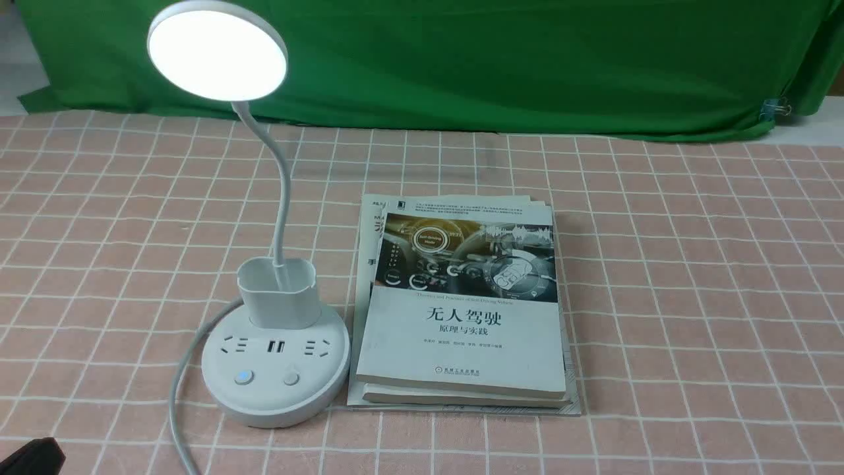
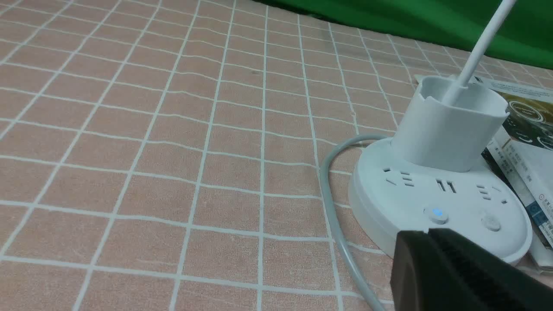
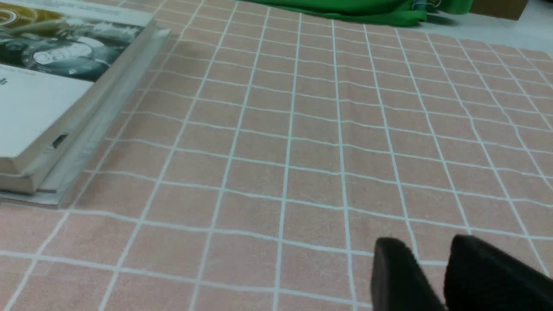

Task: Turn off the table lamp on the pink coffee tablecloth by hand.
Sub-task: 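Press the power button on the round power strip under the lamp with the left gripper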

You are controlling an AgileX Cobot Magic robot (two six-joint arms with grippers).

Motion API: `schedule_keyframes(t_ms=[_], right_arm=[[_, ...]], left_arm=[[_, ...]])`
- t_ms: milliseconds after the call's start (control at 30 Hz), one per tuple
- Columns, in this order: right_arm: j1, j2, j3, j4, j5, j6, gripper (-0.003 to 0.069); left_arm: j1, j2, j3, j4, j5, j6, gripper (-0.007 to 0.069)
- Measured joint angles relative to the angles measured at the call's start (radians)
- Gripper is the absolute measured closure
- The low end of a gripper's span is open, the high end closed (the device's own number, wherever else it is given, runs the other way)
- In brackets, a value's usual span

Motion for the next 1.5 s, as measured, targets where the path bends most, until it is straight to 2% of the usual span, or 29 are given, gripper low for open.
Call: schedule_keyframes(t_ms=[1000, 1133, 1233, 1267, 1300, 1500], right_arm=[[0.0, 0.0, 0.0, 0.0, 0.0, 0.0, 0.0419], [0.0, 0.0, 0.0, 0.0, 0.0, 0.0, 0.0419], [0.0, 0.0, 0.0, 0.0, 0.0, 0.0, 0.0419], [0.0, 0.0, 0.0, 0.0, 0.0, 0.0, 0.0419], [0.0, 0.0, 0.0, 0.0, 0.0, 0.0, 0.0419], [0.0, 0.0, 0.0, 0.0, 0.0, 0.0, 0.0419]], left_arm=[[0.0, 0.0, 0.0, 0.005, -0.016, -0.001, 0.062], [0.0, 0.0, 0.0, -0.223, -0.138, -0.016, 0.062], [0.0, 0.0, 0.0, -0.46, -0.259, -0.018, 0.062], [0.0, 0.0, 0.0, -0.472, -0.265, -0.018, 0.062], [0.0, 0.0, 0.0, -0.546, -0.298, -0.018, 0.062], [0.0, 0.0, 0.0, -0.606, -0.356, -0.046, 0.062]])
